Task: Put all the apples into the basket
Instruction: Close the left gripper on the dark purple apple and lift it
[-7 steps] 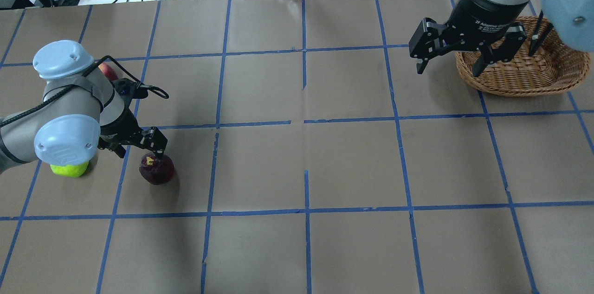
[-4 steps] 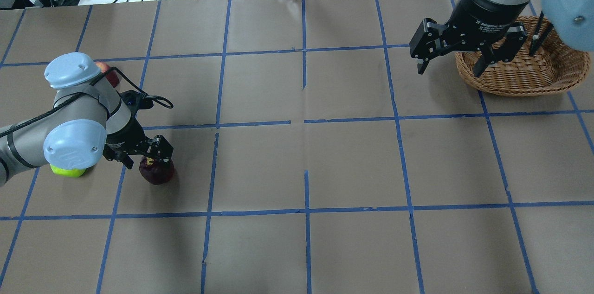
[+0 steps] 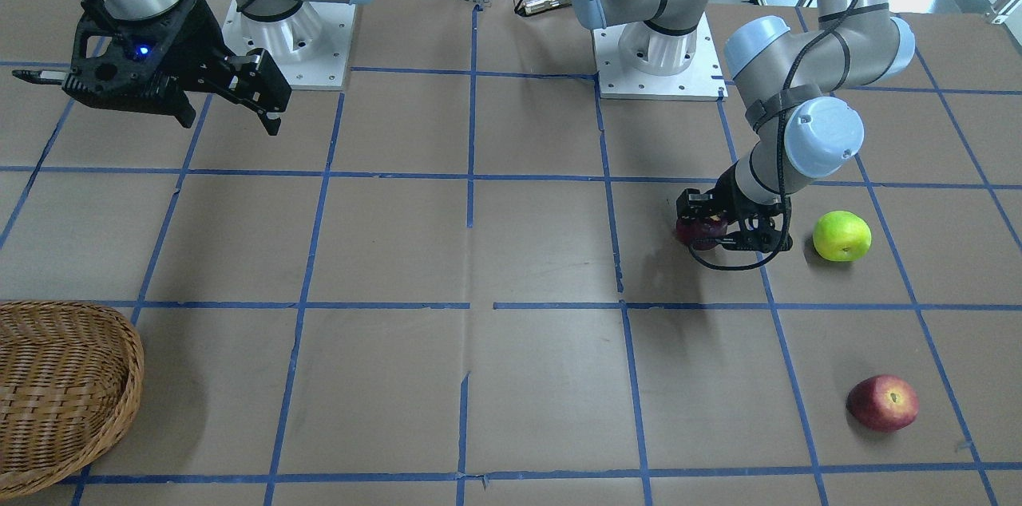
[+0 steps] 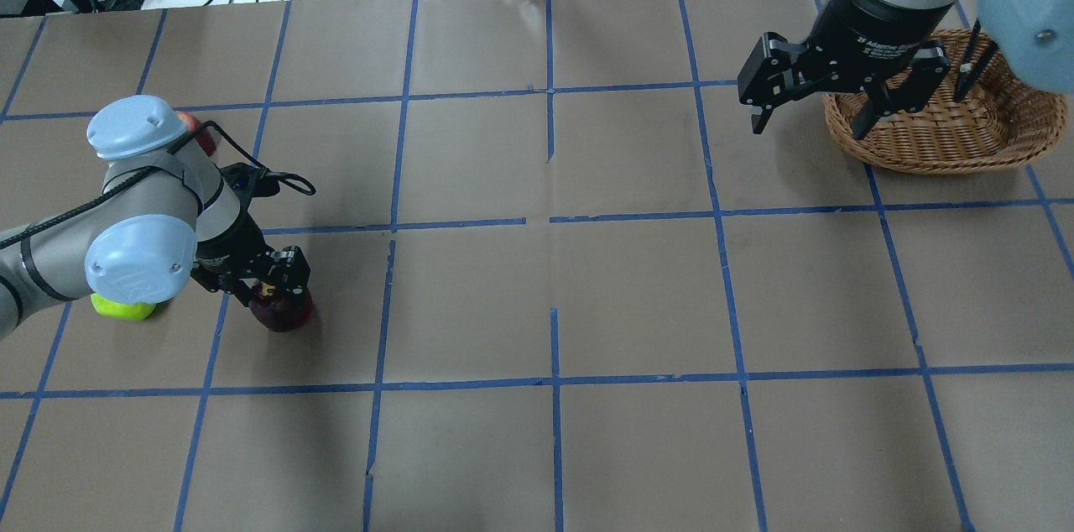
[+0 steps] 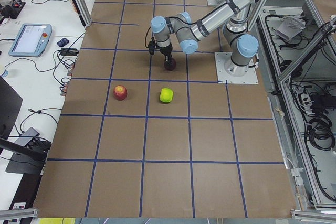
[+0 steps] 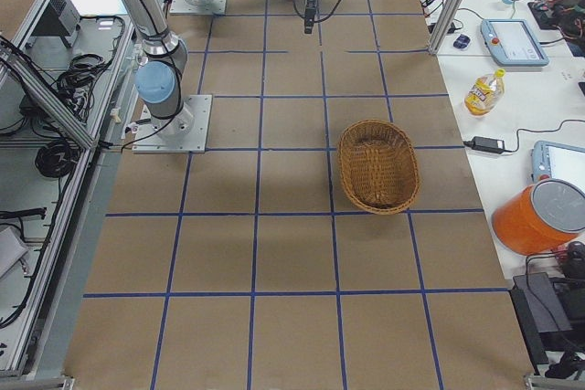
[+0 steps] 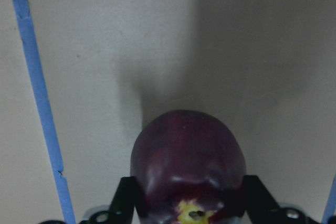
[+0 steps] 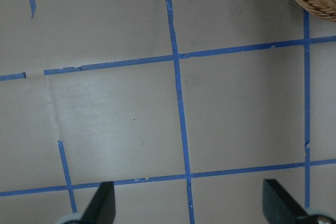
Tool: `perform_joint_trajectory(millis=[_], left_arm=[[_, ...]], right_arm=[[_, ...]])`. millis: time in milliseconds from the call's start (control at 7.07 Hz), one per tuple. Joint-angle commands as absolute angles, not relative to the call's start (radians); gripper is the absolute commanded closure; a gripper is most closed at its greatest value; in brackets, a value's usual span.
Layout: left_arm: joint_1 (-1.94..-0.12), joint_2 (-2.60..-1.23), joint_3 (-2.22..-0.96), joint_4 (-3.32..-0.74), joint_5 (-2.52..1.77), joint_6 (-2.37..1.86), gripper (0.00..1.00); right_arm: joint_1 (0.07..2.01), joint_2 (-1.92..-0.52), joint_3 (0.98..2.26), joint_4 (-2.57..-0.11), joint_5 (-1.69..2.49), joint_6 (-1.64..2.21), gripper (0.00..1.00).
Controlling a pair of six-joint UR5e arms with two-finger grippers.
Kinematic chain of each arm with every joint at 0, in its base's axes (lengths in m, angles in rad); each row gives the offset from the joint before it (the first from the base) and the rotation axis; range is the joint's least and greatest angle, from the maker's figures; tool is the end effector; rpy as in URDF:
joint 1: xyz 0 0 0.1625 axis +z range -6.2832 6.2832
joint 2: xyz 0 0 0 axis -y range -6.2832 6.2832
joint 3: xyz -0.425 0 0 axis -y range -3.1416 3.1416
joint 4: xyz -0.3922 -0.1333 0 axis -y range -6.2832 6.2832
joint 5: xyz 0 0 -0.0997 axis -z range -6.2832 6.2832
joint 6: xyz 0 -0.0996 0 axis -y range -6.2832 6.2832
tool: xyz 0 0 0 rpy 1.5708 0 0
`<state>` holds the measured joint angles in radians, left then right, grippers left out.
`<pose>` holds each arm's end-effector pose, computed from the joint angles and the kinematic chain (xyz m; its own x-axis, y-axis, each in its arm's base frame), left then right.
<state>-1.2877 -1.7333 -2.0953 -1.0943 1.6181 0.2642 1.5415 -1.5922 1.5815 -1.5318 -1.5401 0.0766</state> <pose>0.0019 -0.4668 0.2150 -0.9998 -0.0150 0.0099 -0.0125 0.9768 0.2138 0.1222 -0.4837 0.4893 -0.9939 0.1065 -0.0284 0.1056 0.9939 0.0306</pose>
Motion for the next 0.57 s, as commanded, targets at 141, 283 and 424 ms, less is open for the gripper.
perform_joint_trajectory(millis=[141, 283, 424], left_arm=[[-1.456, -1.746, -1.967, -1.150, 1.516, -0.156, 1.00], [-1.588, -1.771, -1.924, -1.138, 1.514, -0.428, 1.00], [-1.679, -1.823, -1.857, -1.134, 1.496, -0.615, 1.00]], right_arm=[[1.542, -1.592, 1.582, -1.526, -1.546, 0.075, 0.00], [1.542, -1.592, 1.582, -1.525, -1.549, 0.075, 0.00], [1.542, -1.592, 1.582, -1.522, -1.552, 0.074, 0.00]])
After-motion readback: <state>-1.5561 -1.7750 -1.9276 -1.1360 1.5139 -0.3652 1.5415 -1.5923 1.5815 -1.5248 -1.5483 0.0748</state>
